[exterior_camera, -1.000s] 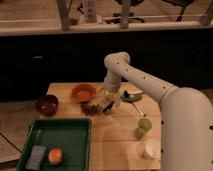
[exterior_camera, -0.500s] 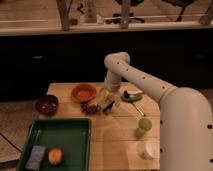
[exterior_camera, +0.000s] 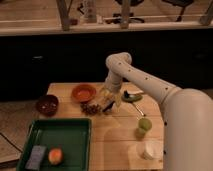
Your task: Place eraser in metal cup
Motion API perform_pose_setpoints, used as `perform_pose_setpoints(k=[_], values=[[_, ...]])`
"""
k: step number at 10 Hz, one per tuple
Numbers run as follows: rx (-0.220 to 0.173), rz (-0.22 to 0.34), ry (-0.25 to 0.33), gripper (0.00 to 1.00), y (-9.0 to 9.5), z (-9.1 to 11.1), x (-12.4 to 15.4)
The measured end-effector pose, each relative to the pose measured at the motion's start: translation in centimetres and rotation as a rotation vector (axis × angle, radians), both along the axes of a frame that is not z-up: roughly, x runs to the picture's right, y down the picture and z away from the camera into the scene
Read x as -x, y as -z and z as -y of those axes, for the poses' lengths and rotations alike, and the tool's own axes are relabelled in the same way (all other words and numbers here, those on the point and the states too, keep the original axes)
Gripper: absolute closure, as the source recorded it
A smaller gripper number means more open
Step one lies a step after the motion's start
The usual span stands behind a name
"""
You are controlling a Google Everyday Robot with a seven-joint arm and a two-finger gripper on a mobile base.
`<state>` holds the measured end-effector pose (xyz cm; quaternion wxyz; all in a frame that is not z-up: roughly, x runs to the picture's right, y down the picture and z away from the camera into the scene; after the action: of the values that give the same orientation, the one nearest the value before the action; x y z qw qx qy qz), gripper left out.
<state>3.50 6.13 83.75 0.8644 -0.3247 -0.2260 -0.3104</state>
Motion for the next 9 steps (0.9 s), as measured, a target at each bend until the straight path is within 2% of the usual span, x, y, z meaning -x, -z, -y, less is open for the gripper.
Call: perform_pose_setpoints(k=[9], values=[[-0.008,0.006,-0.001,0.2,0.11,0.06,-0.08]])
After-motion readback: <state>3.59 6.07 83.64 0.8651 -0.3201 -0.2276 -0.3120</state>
